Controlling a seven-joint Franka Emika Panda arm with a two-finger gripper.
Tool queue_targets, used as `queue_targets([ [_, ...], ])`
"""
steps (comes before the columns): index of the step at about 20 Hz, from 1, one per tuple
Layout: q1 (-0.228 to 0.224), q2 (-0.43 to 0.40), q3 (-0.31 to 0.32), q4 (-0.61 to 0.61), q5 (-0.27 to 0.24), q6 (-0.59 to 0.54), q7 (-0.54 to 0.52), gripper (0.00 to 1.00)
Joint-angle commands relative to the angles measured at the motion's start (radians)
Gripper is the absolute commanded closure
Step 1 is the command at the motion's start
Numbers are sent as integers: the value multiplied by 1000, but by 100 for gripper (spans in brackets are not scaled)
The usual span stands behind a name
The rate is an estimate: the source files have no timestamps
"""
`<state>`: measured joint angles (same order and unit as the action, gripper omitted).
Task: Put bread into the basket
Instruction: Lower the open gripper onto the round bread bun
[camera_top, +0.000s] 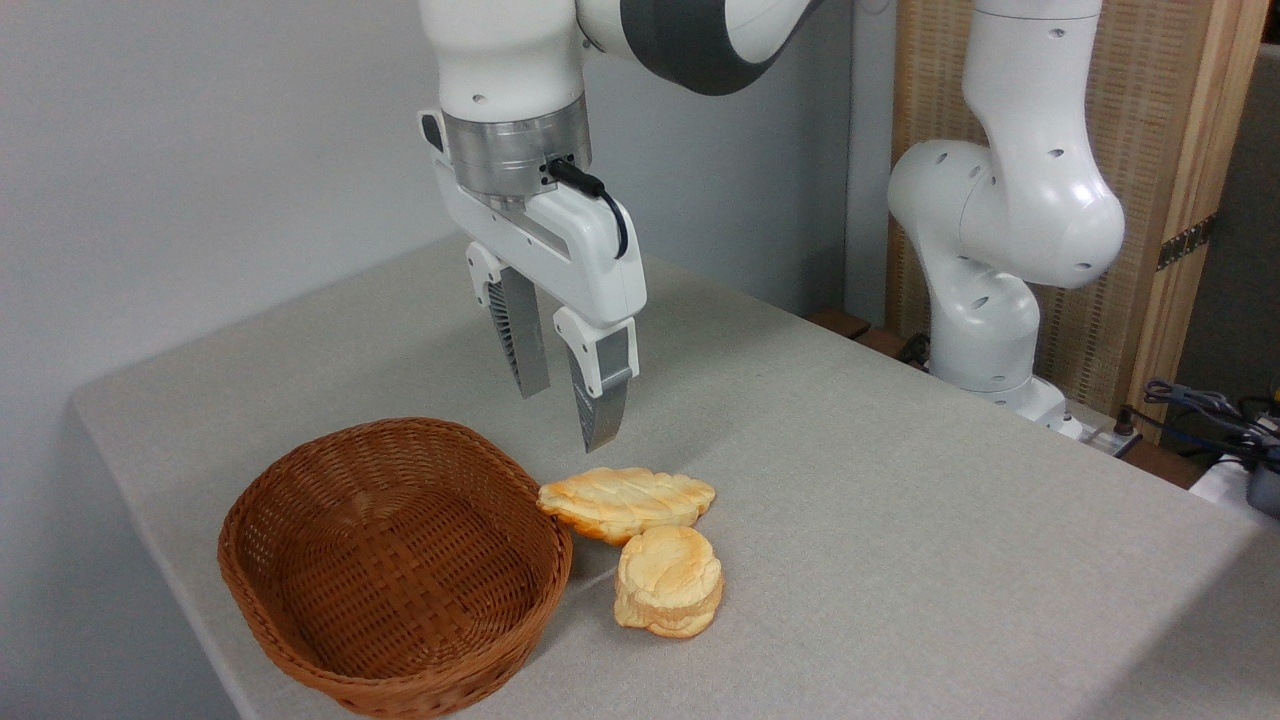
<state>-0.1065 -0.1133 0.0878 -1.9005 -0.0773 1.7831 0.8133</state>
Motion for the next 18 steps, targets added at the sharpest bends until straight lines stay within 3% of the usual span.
queue_targets([
  [1, -7, -5, 10, -11, 2, -20, 17, 0],
  [4, -7, -11, 12, -26, 5, -19, 17, 0],
  [7, 1, -11, 30, -49, 59, -8, 70, 0],
  [10, 5, -8, 62, -94, 108, 6, 193, 0],
  [14, 10, 0, 81, -124, 108, 41, 426, 0],
  [18, 10, 24, 96, -152, 108, 116, 569, 0],
])
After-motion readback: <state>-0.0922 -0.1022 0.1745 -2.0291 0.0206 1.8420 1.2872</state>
